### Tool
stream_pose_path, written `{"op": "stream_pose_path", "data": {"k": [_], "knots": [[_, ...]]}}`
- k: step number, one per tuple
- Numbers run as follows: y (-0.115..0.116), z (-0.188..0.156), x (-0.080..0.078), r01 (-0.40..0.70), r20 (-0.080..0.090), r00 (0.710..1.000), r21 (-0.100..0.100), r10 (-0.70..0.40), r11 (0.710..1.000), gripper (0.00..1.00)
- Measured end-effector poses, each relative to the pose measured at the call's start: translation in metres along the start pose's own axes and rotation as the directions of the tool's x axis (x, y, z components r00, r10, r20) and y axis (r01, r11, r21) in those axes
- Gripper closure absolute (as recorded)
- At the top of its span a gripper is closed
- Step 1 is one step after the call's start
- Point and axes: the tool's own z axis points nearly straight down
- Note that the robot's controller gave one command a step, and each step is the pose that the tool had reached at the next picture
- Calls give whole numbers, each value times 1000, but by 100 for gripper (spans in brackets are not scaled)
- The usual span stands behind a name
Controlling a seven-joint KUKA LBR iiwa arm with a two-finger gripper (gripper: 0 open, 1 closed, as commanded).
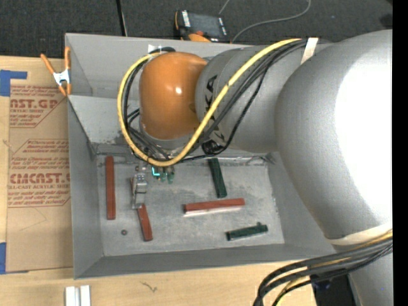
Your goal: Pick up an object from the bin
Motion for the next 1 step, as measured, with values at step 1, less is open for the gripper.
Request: {"op": "stream_pose_path", "data": {"k": [1], "knots": [[-69,79,-12,87,0,996,2,-87,996,0]]}}
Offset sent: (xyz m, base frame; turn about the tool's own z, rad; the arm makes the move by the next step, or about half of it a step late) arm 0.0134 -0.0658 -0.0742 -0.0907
